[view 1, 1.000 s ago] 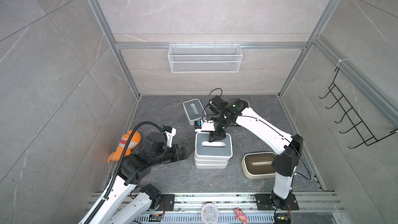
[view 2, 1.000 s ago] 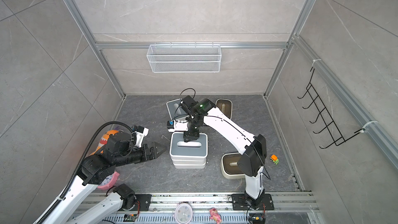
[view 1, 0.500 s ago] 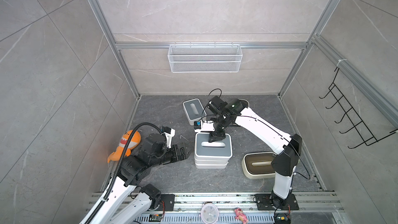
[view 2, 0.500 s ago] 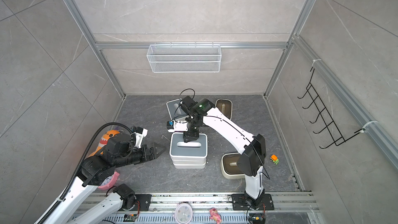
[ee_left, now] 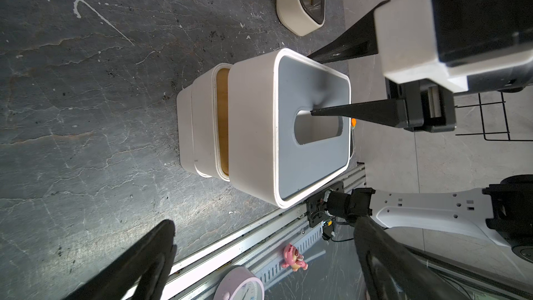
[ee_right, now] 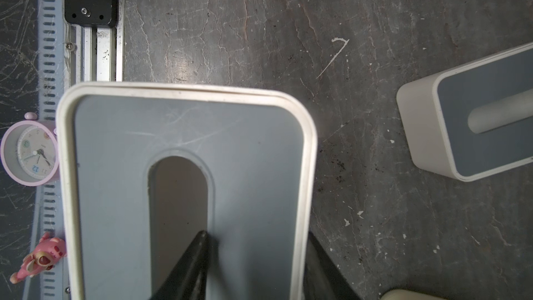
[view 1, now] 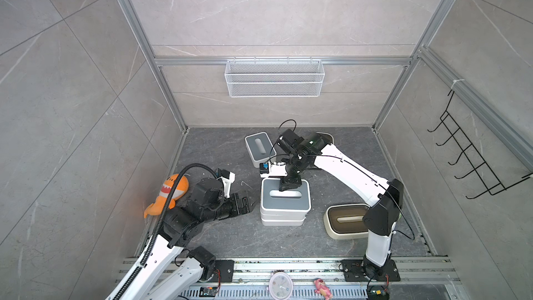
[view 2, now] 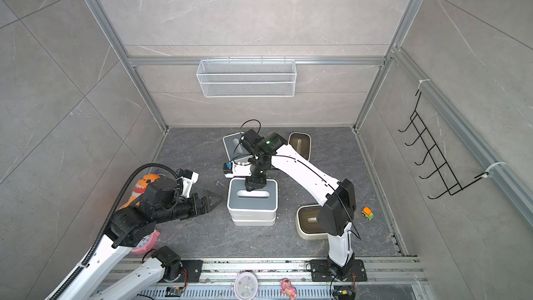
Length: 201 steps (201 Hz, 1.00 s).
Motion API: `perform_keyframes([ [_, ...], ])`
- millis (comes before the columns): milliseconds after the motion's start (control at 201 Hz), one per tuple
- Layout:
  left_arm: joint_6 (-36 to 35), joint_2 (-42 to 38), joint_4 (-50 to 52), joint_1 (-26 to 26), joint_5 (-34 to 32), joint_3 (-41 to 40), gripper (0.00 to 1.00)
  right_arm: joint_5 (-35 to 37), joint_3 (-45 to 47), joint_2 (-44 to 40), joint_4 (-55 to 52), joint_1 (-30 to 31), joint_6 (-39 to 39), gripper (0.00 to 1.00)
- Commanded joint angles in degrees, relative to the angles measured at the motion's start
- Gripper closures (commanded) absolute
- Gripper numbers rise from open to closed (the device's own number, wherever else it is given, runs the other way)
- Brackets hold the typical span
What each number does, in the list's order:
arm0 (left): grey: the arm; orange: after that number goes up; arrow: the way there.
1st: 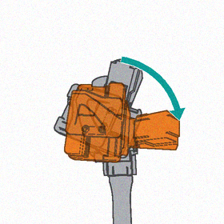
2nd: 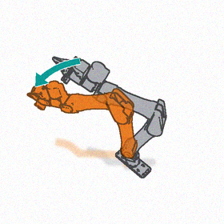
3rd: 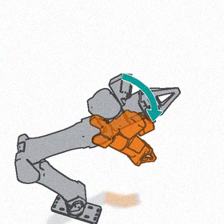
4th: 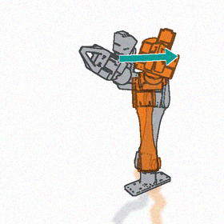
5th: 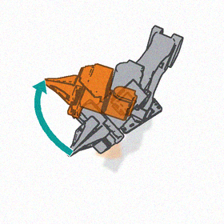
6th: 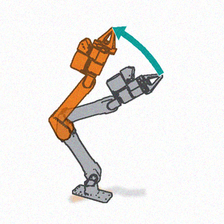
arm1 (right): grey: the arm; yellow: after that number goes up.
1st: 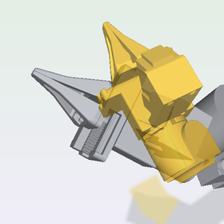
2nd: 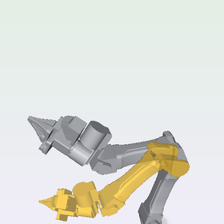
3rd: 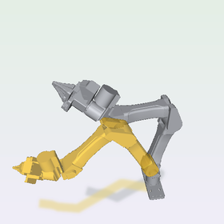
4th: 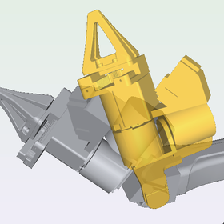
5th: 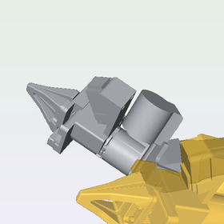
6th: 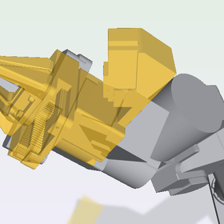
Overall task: Stack the tissue boxes
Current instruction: Place the tissue box at the tissue box.
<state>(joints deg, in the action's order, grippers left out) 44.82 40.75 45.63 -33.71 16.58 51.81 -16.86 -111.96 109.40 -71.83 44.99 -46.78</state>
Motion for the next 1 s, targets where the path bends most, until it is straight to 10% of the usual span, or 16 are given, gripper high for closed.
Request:
perform_keyframes([
  [0, 0.05, 0.03, -0.9, 0.3, 0.06, -0.02, 0.0, -0.85, 0.19, 0.28, 0.35, 0.36, -0.5, 0.57],
  [997, 0.02, -1.05, -0.36, 0.31, -0.39, -0.9, 0.0, 0.34, -3.14, 3.66, -0.65, 0.36, -0.66, 0.56],
])
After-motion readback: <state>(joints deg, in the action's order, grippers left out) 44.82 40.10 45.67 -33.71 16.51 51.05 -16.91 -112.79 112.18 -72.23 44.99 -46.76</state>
